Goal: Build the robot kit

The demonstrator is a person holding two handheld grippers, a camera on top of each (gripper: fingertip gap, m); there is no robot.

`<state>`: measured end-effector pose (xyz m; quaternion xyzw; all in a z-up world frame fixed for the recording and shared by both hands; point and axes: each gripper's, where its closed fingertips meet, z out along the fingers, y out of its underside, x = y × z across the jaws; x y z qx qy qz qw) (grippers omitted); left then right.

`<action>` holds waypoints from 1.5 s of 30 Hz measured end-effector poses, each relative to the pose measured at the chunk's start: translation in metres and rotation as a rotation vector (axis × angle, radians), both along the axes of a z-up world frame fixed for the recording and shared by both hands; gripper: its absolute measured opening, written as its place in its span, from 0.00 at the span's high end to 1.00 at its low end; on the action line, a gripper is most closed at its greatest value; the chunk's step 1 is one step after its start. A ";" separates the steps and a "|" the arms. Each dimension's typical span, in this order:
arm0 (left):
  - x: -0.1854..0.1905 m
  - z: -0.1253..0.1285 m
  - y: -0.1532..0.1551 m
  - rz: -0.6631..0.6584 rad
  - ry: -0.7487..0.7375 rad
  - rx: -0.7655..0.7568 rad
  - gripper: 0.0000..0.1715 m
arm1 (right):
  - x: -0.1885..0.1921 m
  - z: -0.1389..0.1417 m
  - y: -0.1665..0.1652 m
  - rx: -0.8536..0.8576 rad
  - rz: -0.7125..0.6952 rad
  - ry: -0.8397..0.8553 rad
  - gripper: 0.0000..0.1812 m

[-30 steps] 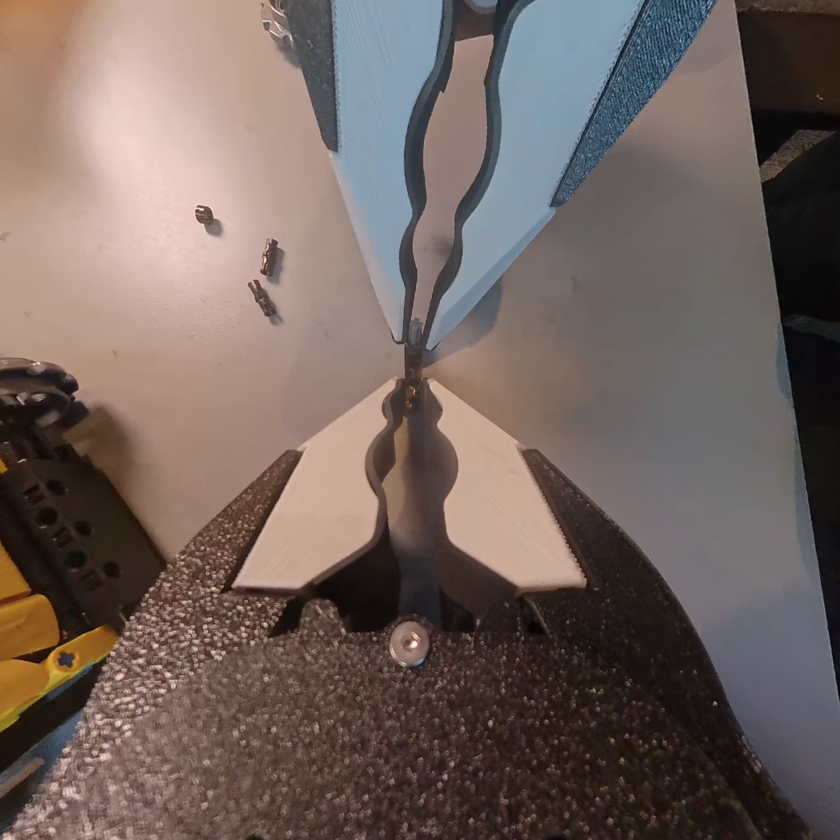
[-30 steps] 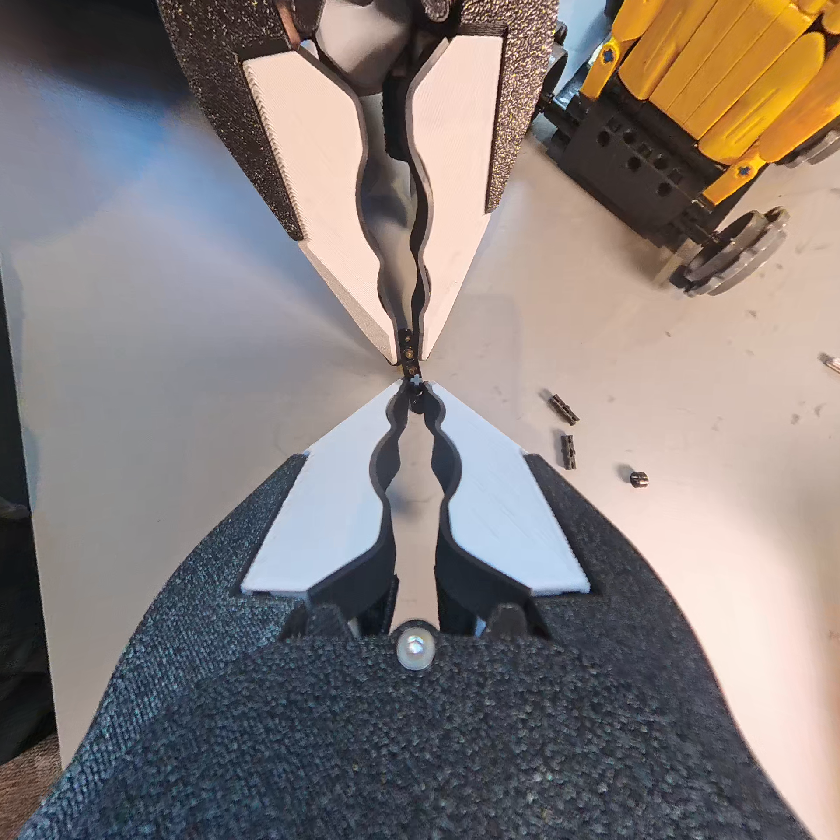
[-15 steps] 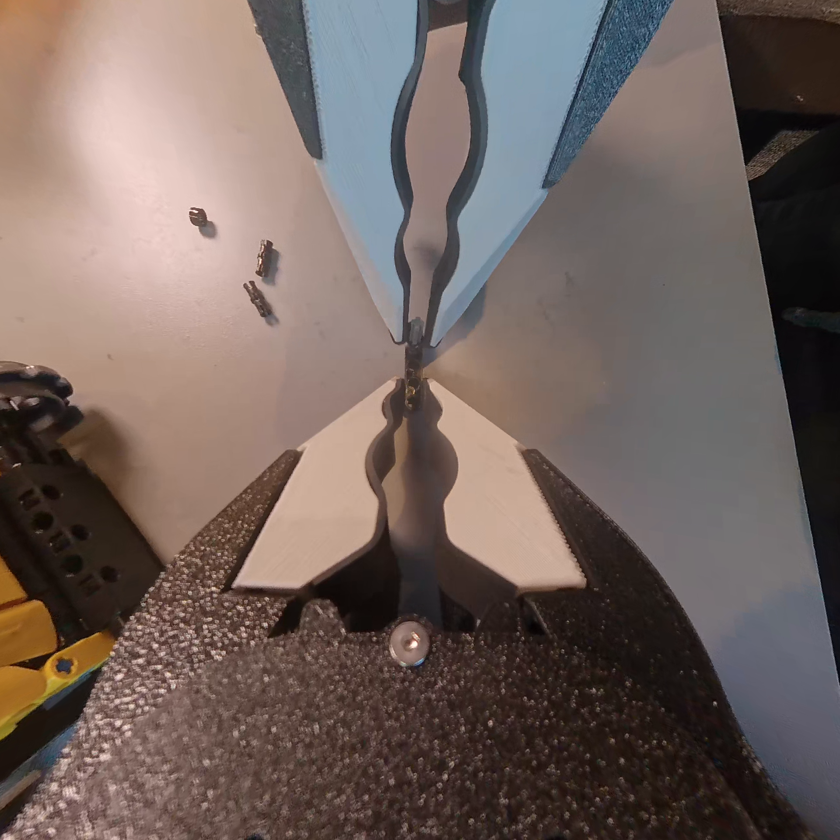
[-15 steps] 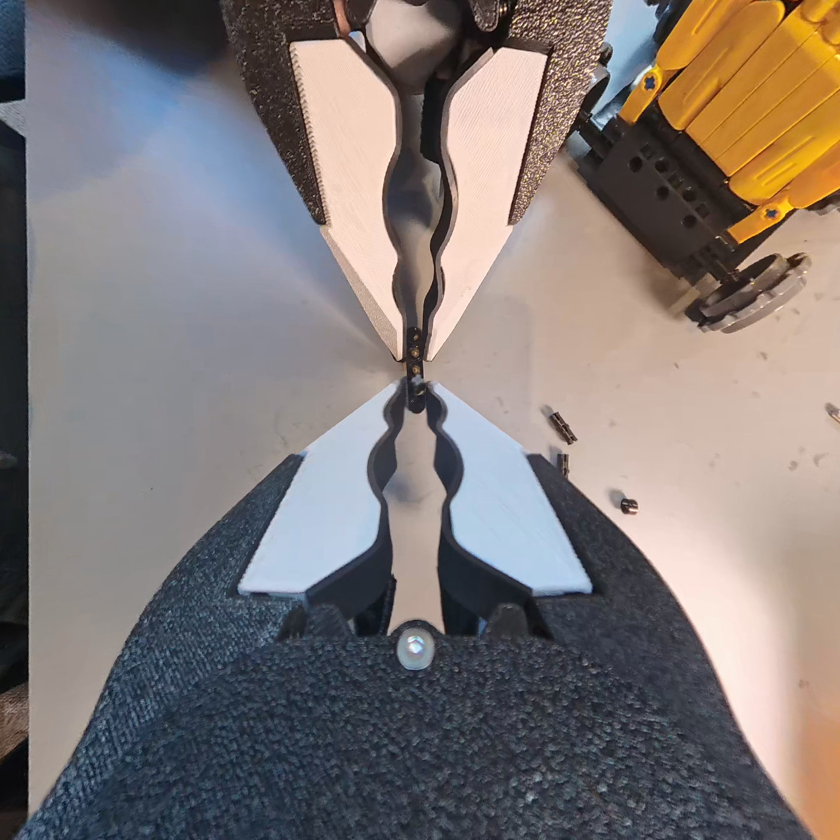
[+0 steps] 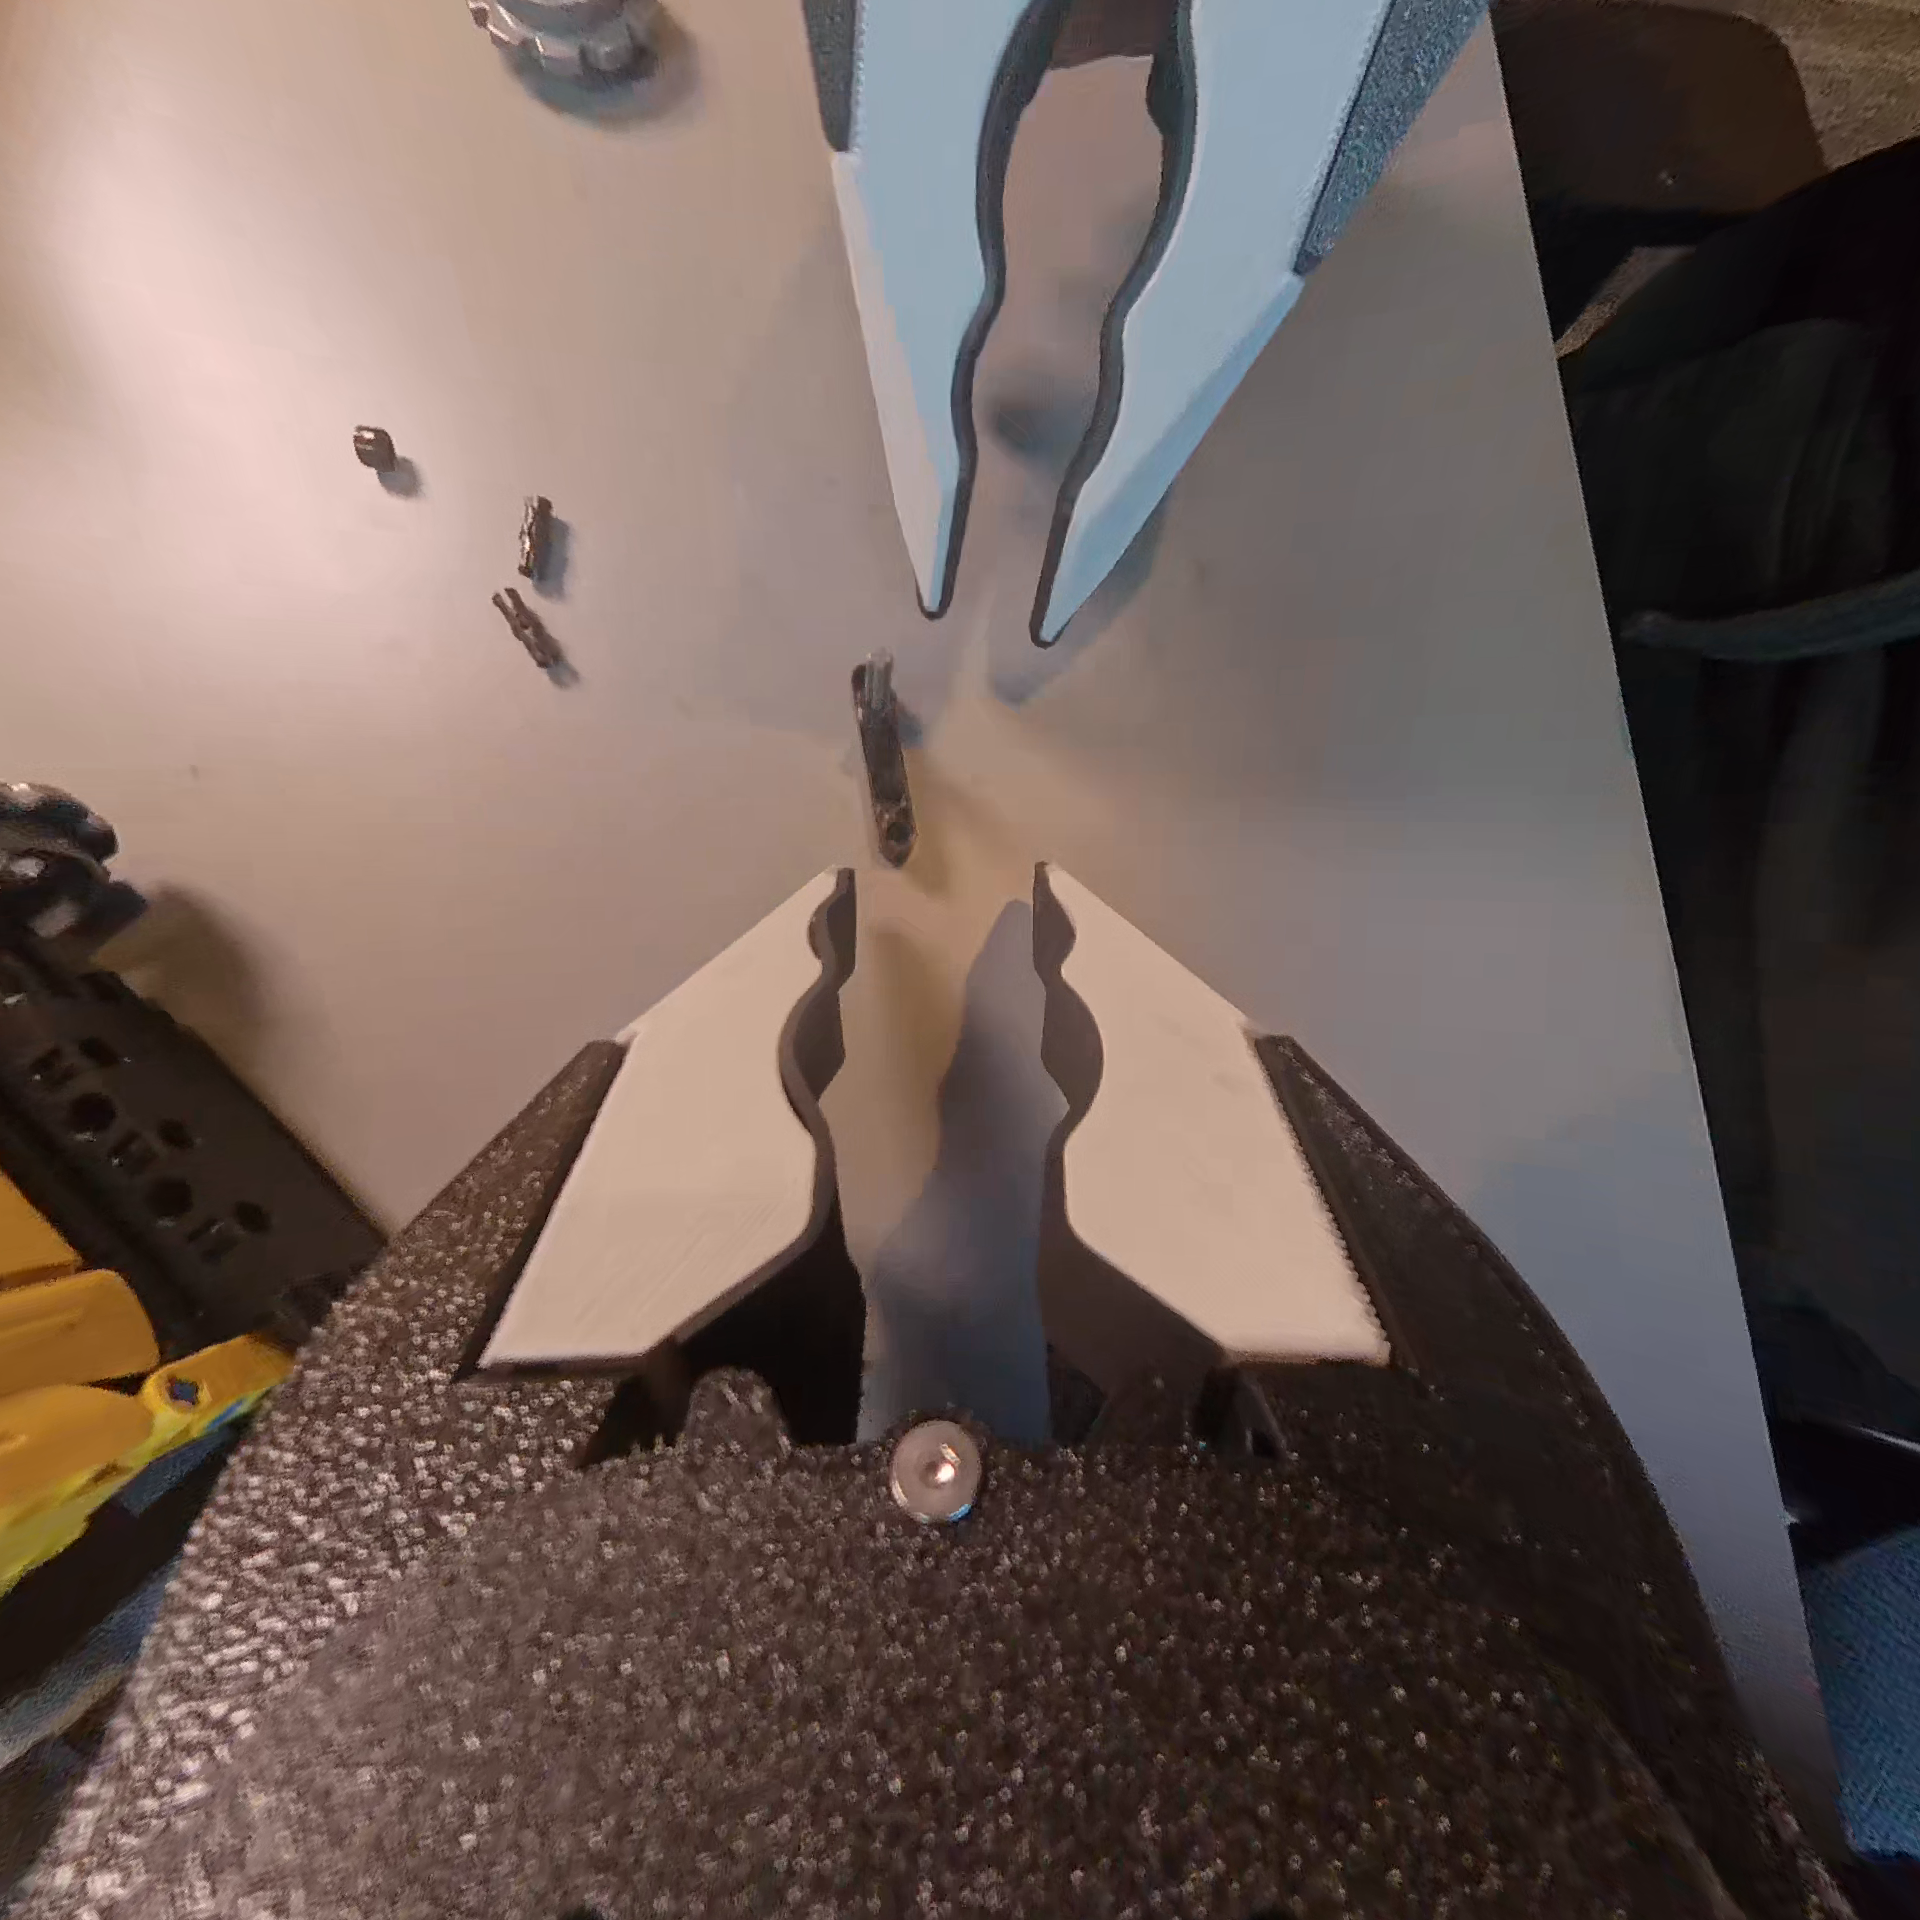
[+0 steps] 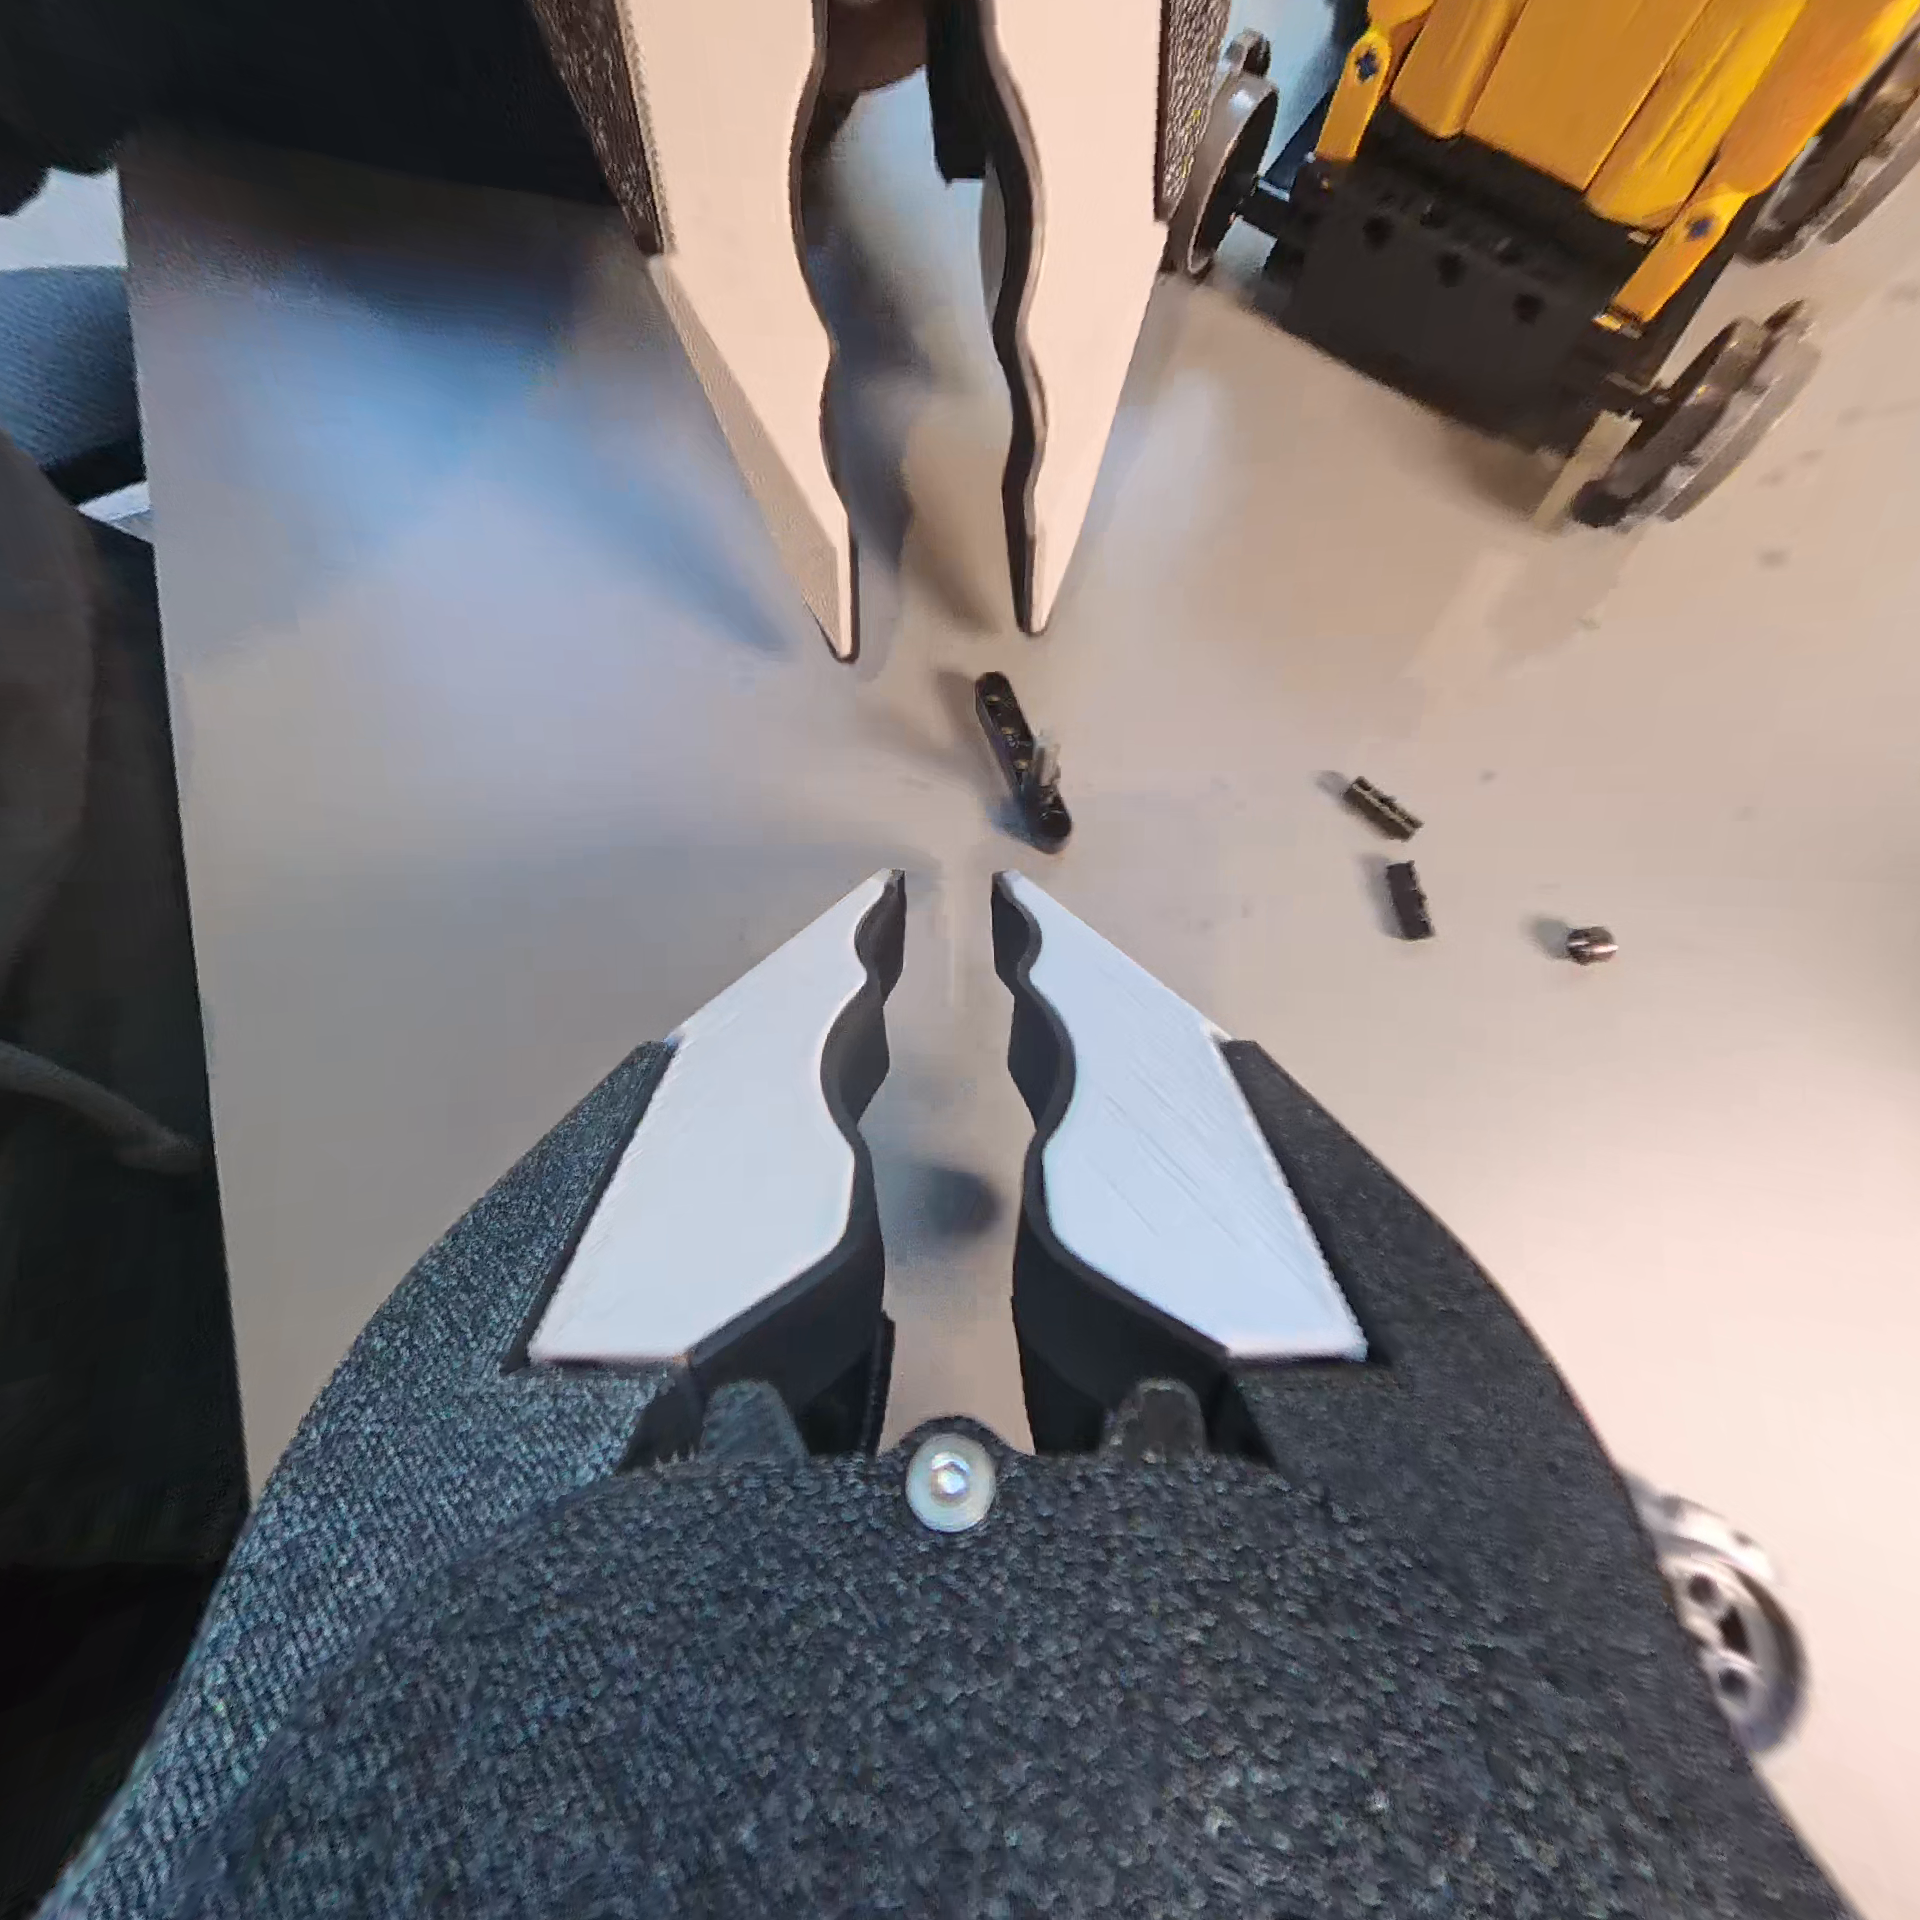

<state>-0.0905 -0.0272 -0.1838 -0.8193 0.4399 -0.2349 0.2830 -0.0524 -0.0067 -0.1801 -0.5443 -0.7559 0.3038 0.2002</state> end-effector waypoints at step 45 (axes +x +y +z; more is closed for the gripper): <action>0.013 -0.008 0.026 0.028 0.067 0.184 0.85 | -0.025 -0.008 0.090 0.117 0.012 -0.109 0.89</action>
